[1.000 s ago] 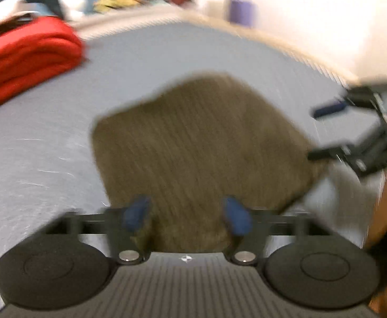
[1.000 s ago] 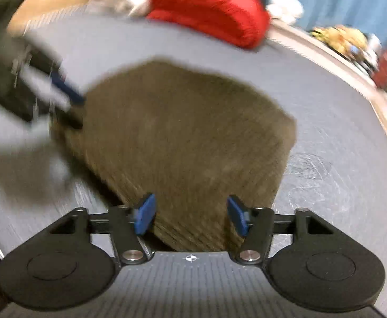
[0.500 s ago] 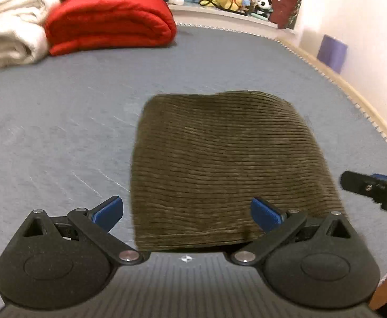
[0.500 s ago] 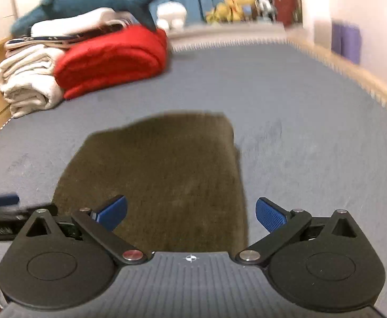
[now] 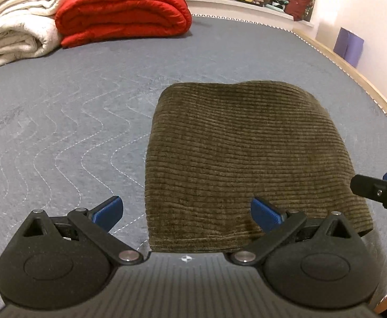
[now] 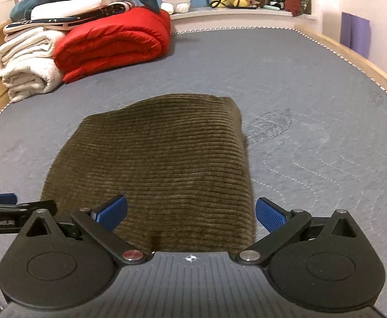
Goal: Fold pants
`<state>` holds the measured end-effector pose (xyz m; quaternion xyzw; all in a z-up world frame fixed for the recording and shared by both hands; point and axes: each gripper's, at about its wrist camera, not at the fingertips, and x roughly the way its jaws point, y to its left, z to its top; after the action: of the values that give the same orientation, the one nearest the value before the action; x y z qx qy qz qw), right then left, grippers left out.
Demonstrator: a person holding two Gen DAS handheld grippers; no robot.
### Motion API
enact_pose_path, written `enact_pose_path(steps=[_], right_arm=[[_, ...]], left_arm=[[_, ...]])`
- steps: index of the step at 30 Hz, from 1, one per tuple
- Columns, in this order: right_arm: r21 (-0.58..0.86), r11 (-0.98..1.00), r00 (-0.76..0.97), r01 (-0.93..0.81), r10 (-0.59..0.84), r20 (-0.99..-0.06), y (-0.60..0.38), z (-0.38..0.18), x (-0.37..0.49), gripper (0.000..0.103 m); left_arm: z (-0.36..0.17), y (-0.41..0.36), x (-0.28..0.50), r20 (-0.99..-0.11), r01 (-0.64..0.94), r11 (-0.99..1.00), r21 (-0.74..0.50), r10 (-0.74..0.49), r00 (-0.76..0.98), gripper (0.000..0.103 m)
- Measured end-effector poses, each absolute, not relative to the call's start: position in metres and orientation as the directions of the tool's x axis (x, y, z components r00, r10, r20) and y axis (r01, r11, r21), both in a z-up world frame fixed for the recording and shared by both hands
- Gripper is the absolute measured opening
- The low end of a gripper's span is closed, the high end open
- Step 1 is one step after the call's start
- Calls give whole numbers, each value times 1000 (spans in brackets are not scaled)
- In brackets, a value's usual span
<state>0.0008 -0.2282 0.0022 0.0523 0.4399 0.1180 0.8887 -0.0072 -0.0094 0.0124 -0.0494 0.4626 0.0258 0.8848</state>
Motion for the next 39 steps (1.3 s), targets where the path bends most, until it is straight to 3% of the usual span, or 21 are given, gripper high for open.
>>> enact_pose_path(steps=[39], right_arm=[[169, 962, 585, -214, 265, -767, -215, 3, -8, 102]], left_arm=[[13, -19, -15, -806, -50, 996, -80, -35, 592, 103]])
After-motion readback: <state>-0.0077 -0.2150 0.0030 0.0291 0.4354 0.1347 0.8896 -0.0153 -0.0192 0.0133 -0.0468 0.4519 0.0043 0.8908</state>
